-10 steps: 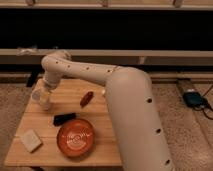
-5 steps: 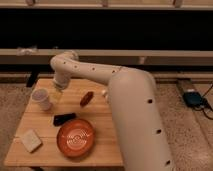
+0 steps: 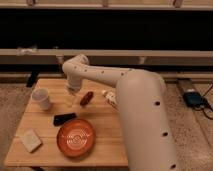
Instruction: Drag the pepper across the table
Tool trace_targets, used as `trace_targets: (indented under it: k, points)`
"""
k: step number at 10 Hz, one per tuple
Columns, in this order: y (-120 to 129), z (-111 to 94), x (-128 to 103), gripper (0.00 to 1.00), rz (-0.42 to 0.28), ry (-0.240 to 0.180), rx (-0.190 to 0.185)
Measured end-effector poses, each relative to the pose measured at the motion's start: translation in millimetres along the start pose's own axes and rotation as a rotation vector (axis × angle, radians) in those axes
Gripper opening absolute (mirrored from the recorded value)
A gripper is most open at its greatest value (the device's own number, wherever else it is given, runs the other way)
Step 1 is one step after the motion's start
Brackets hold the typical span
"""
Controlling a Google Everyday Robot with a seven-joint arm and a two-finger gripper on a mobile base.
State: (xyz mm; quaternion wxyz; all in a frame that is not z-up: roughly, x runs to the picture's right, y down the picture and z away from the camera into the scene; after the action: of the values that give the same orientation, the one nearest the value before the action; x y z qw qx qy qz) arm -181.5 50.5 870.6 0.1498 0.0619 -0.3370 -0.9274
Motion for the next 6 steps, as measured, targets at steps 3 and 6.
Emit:
trace_targets:
  k: [3, 6]
  points:
    - [9, 12, -9, 0.8, 0.096, -0.137, 0.011]
    - [11, 22, -13, 0.8, 0.238, -0.249, 0.027]
